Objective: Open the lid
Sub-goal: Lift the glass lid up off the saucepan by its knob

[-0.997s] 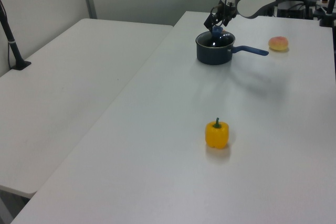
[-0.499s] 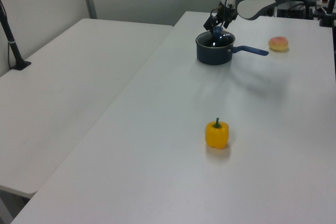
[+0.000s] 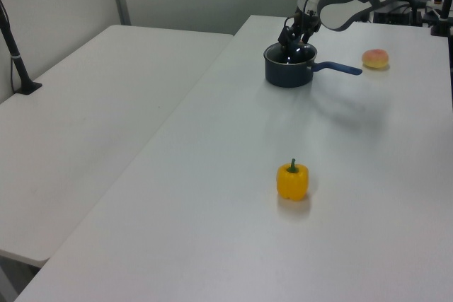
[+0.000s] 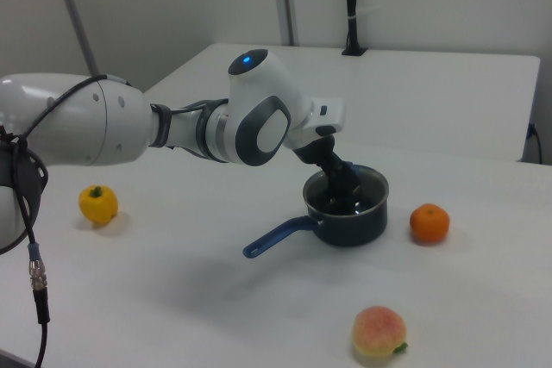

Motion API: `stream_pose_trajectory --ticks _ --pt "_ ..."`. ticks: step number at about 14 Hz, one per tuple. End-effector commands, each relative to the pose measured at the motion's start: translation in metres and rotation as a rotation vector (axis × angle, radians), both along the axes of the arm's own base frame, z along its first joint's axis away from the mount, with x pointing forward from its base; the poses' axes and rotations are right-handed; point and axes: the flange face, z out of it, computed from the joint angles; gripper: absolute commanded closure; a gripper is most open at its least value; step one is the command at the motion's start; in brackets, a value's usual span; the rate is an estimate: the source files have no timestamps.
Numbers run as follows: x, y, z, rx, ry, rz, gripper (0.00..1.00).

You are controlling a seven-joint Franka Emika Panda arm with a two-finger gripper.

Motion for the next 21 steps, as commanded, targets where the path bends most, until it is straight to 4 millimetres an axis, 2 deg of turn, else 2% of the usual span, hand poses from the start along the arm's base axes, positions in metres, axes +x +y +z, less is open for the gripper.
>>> stream_pose_trajectory --ticks 1,3,4,5,9,11,15,21 --pt "-0.002 0.001 -0.001 -0.007 -0.007 -0.009 0.55" --pt "-0.003 0.001 -0.003 -0.006 -0.003 -0.009 0.82" --pt "-0.003 0.001 -0.001 -0.005 -0.006 -0.012 0.91" --pt "-0.003 0.001 -0.002 -0.004 -0.004 -0.014 0.96" --pt "-0.004 0.002 0.002 -0.008 -0.004 -0.007 0.99" --pt "-0.007 0.001 0.017 -0.007 -0.015 -0.011 0.99" --pt "-0.013 0.003 0.034 -0.006 -0.030 -0.012 0.99" --pt "-0.035 0.010 0.083 0.012 0.034 -0.034 0.99"
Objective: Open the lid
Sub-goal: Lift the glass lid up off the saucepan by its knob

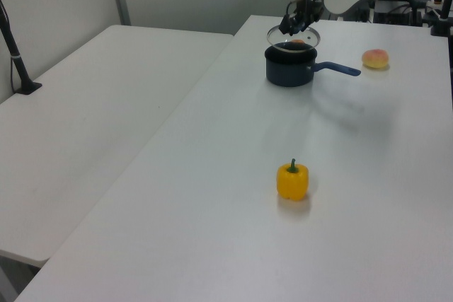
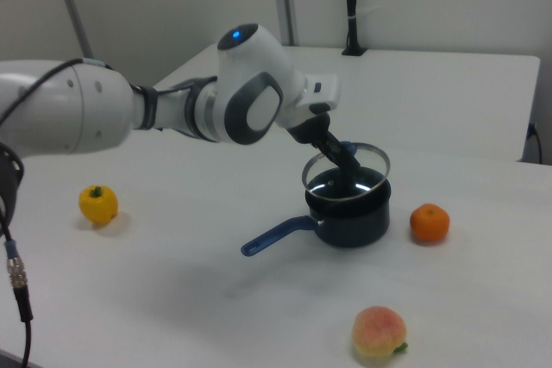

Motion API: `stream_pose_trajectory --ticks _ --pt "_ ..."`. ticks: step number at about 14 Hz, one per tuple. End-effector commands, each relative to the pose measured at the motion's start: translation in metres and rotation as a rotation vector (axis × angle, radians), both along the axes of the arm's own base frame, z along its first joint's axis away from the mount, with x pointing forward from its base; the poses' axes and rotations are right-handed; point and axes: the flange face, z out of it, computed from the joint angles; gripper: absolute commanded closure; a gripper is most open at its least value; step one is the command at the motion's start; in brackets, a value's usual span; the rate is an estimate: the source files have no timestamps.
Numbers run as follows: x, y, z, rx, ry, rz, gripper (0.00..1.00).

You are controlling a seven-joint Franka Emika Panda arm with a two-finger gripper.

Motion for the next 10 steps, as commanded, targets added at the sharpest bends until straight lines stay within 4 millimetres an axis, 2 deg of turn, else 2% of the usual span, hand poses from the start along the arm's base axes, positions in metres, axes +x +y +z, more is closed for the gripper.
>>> stream_pose_trajectory --ticks 1,4,6,8,9,10 --pt "-0.029 0.015 0.038 0.016 0.080 -0.020 0.99" --pt "-0.046 0.033 0.054 0.030 0.156 0.019 0.99" --pt "-0.057 0.056 0.060 0.033 0.220 0.077 0.99" --pt "-0.076 0.074 0.063 0.037 0.302 0.134 0.99" --pt "-0.096 0.099 0.069 0.045 0.340 0.177 0.99" --pt "-0.110 0.108 0.071 0.049 0.350 0.192 0.99"
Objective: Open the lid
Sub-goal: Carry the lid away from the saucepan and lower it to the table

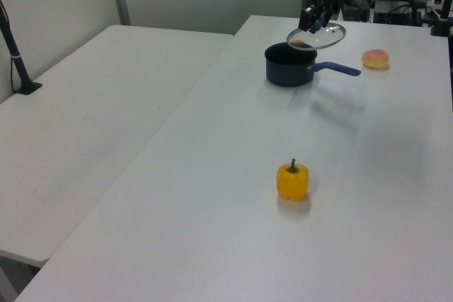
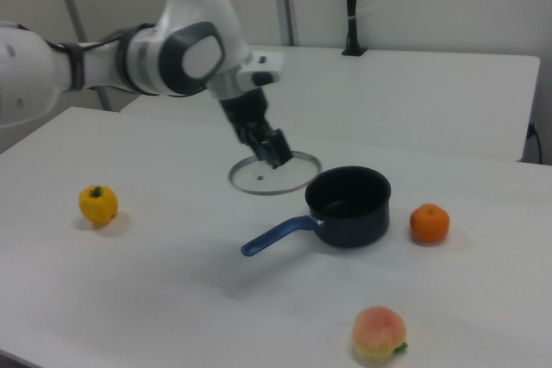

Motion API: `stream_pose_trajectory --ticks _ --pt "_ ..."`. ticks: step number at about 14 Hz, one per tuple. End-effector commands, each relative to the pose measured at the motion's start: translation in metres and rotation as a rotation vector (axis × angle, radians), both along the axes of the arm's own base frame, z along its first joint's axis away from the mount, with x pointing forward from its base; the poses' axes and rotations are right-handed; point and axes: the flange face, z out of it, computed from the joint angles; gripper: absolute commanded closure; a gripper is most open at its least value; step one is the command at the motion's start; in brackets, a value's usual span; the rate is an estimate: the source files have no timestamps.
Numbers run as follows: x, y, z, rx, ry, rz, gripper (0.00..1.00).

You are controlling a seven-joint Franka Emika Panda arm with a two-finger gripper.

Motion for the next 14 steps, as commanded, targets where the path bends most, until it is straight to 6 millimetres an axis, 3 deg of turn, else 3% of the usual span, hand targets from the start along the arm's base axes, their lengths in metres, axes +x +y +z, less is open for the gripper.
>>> stream_pose_trajectory --ticks 1,6,11,14 --pt "-0.065 0.047 0.015 0.018 0.072 0.108 0.99" --pt "-0.113 0.105 0.018 0.086 0.222 0.290 0.98" --pt "-0.154 0.123 0.001 0.195 0.365 0.550 0.97" --pt "-0.169 0.124 -0.032 0.213 0.421 0.623 0.96"
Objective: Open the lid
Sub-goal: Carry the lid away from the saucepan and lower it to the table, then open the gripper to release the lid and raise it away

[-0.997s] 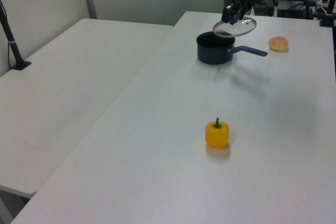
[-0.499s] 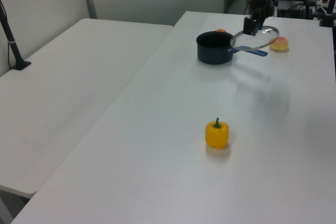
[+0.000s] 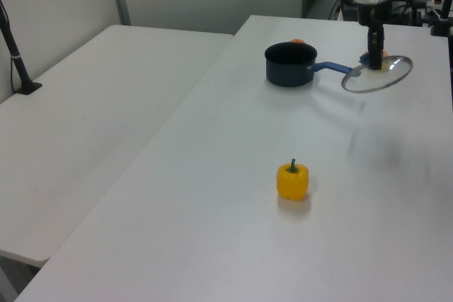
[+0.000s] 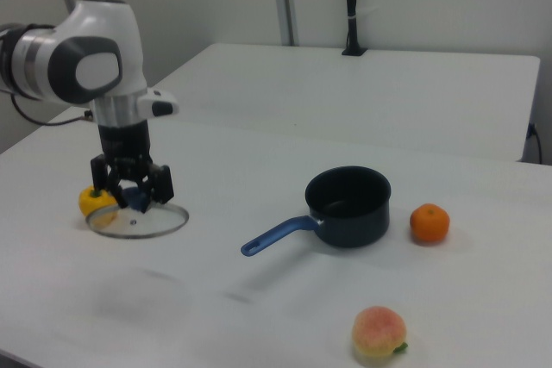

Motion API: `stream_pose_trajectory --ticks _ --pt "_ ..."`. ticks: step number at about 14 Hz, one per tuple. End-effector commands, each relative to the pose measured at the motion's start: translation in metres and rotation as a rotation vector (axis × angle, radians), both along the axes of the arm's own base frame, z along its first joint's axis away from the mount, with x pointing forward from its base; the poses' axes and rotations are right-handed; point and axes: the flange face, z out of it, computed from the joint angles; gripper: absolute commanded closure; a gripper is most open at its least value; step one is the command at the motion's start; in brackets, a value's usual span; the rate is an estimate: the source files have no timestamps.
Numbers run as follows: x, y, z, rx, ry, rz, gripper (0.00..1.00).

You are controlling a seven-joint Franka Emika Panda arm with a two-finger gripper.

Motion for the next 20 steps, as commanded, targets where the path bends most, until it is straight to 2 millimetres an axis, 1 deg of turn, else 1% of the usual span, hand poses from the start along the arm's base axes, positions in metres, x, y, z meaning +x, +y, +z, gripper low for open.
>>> stream_pose_trajectory --ticks 1,2,4,6,10,11,12,14,17,19,20 --pt "-0.024 0.001 -0.032 0.035 0.028 0.076 0.96" --pt "-0.025 0.001 -0.043 0.035 0.017 0.076 0.96" --pt "-0.024 0.002 -0.060 0.034 -0.021 0.077 0.95" --pt "-0.023 0.005 -0.081 0.029 -0.064 0.061 0.93" --pt "-0.025 0.004 -0.111 0.026 -0.131 0.048 0.91" --pt "-0.024 0.004 -0.121 0.026 -0.141 0.047 0.91" --pt "-0.021 0.004 -0.124 0.027 -0.165 0.045 0.91" --pt "-0.019 0.005 -0.137 0.028 -0.207 0.046 0.90" --pt "-0.014 0.005 -0.158 0.026 -0.213 0.023 0.89" --pt "-0.008 0.010 -0.164 0.026 -0.250 -0.015 0.82" --pt "-0.009 0.009 -0.164 0.025 -0.243 -0.018 0.81"
